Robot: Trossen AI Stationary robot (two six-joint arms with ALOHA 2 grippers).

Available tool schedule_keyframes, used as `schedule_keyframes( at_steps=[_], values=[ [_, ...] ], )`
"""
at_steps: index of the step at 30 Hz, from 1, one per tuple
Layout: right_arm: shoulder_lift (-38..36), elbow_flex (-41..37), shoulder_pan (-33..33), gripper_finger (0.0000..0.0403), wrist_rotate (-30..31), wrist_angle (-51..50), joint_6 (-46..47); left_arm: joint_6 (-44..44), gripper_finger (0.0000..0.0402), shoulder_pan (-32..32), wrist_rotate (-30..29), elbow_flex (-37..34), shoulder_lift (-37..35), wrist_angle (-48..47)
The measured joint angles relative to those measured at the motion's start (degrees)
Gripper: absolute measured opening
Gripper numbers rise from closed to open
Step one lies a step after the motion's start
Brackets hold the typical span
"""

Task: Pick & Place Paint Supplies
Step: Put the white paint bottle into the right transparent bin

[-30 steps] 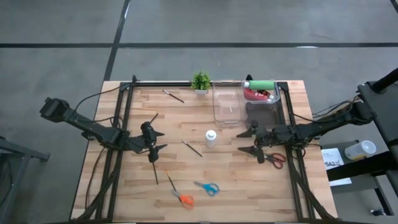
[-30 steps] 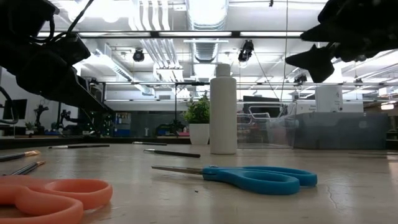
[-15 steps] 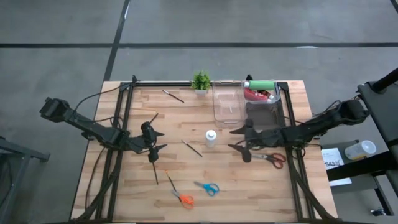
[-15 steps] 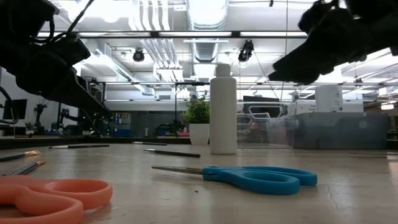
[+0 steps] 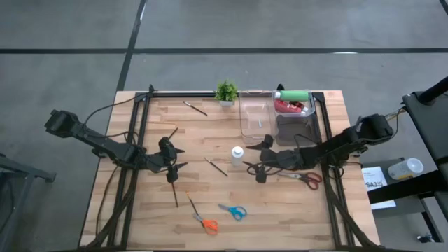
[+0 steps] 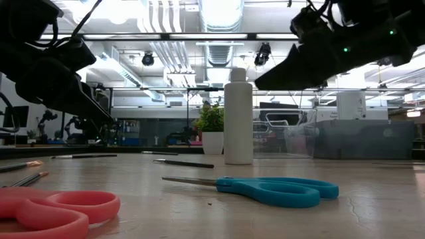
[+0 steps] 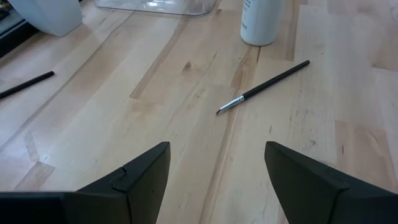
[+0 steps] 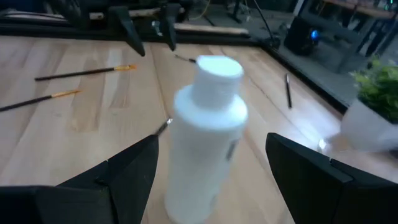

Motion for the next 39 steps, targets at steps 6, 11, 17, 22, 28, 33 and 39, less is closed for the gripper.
schedule_keyframes(
  at_steps=[6, 11, 17, 22, 28, 33, 39],
  values=[
    [5.0, -0.1, -0.9, 0.0295, -0.2, 6.8, -1.2, 0.0, 0.0266, 0.0, 0.0, 0.0, 0.1, 0.0],
    [8.0, -0.2, -1.5, 0.0295, -0.3, 11.1, -1.1, 0.0, 0.0266, 0.0, 0.0, 0.0, 0.1, 0.0],
    [11.9, -0.8, -3.0, 0.0295, -2.2, 18.7, -1.1, 0.0, 0.0266, 0.0, 0.0, 0.0, 0.1, 0.0],
    [14.4, -1.7, -4.0, 0.0295, -3.8, 23.4, -1.2, 0.0, 0.0266, 0.0, 0.0, 0.0, 0.1, 0.0],
    [17.7, -1.4, -4.2, 0.0295, -4.0, 29.1, -3.2, 0.0, 0.0266, 0.0, 0.0, 0.0, 0.1, 0.0],
    [20.5, -0.8, -5.3, 0.0295, -5.9, 32.3, -3.6, 0.0, 0.0266, 0.0, 0.0, 0.0, 0.1, 0.0],
    [22.4, 0.7, -6.9, 0.0295, -9.6, 33.7, -3.6, 0.0, 0.0266, 0.0, 0.0, 0.0, 0.1, 0.0]
  ],
)
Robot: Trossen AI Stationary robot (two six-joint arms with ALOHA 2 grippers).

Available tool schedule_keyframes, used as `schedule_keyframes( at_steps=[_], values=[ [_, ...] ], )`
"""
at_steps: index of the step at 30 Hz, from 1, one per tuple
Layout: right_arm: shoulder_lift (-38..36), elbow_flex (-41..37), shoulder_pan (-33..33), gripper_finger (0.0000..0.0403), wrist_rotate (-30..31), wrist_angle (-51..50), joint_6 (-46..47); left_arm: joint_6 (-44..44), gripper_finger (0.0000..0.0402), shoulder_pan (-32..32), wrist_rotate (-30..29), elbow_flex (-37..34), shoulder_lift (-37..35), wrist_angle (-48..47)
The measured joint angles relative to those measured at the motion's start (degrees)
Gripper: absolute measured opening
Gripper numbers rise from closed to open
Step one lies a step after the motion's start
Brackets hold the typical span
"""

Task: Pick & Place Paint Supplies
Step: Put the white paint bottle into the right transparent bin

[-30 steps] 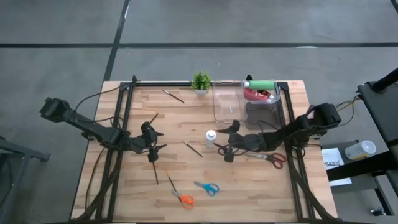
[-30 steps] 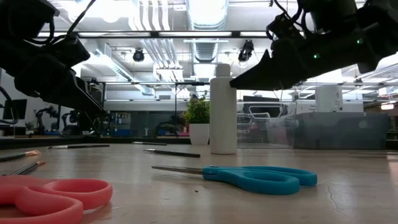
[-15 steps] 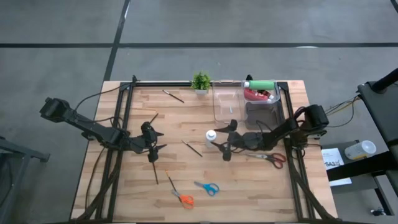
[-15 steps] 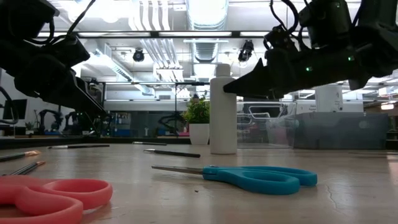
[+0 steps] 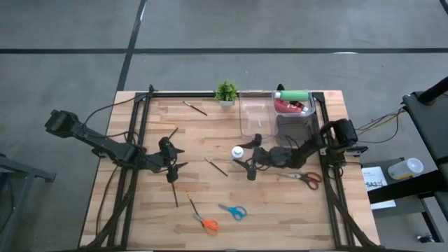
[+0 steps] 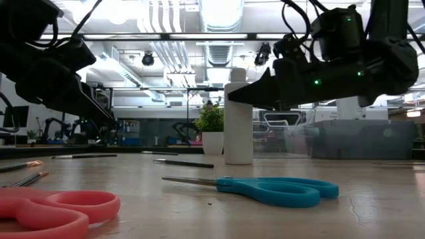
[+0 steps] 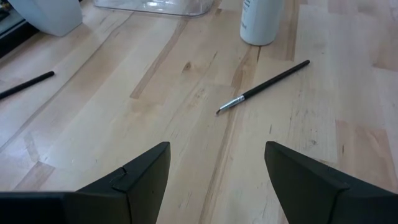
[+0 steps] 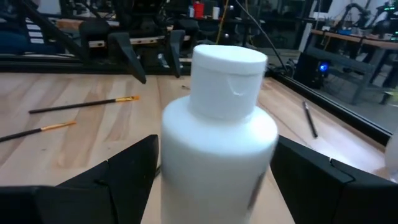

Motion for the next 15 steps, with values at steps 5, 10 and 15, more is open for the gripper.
schedule_keyframes(
  at_steps=[5, 10, 15],
  values=[
    [-0.1, 1.1, -0.5, 0.0295, -1.3, -0.7, -0.6, 0.0, 0.0266, 0.0, 0.0, 0.0, 0.0, 0.0],
    [-0.1, 1.2, -0.5, 0.0295, -1.4, -0.8, -0.6, 0.0, 0.0266, 0.0, 0.0, 0.0, 0.0, 0.0],
    [-0.1, 1.2, -0.5, 0.0295, -1.4, -0.8, -0.2, 0.0, 0.0266, 0.0, 0.0, 0.0, 0.0, 0.0]
  ],
)
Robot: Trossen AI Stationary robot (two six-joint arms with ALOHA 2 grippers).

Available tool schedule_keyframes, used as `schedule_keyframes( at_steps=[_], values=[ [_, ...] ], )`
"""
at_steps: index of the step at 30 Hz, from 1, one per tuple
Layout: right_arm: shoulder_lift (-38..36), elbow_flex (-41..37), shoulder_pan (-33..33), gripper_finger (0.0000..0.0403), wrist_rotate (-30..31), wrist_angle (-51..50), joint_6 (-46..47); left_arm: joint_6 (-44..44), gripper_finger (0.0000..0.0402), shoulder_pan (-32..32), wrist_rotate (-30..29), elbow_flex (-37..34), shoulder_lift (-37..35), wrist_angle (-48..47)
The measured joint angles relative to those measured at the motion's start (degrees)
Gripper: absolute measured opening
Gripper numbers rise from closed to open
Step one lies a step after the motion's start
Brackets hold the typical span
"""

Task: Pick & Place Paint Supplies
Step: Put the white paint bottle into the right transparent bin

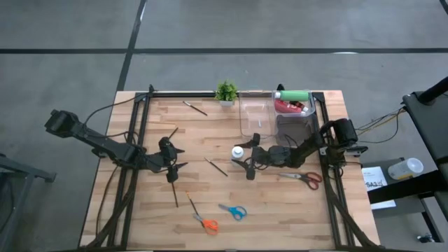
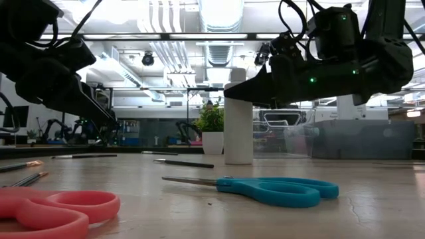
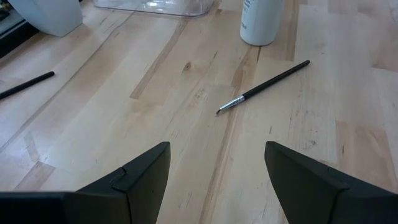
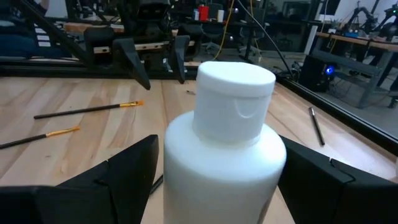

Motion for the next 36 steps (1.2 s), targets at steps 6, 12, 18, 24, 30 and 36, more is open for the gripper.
schedule_keyframes(
  at_steps=[6, 12, 18, 24, 30, 36],
  values=[
    [0.0, 0.0, 0.0, 0.0295, 0.0, -0.3, -0.1, 0.0, 0.0266, 0.0, 0.0, 0.0, 0.0, 0.0],
    [0.0, 0.0, 0.0, 0.0274, 0.0, -0.3, -0.1, 0.0, 0.0266, 0.0, 0.0, 0.0, 0.0, 0.0],
    [0.0, 0.0, 0.0, 0.0220, 0.0, -0.2, -0.3, 0.0, 0.0266, 0.0, 0.0, 0.0, 0.0, 0.0],
    [-0.1, 0.0, 0.0, 0.0210, 0.0, -0.6, -0.1, 0.0, 0.0266, 0.0, 0.0, 0.0, 0.0, 0.0],
    [-0.1, 0.0, 0.0, 0.0209, 0.0, -0.8, 0.2, 0.0, 0.0266, 0.0, 0.0, 0.0, 0.0, 0.0],
    [-0.1, 0.0, 0.0, 0.0208, 0.0, -0.9, 0.3, 0.0, 0.0266, 0.0, 0.0, 0.0, 0.0, 0.0]
  ],
)
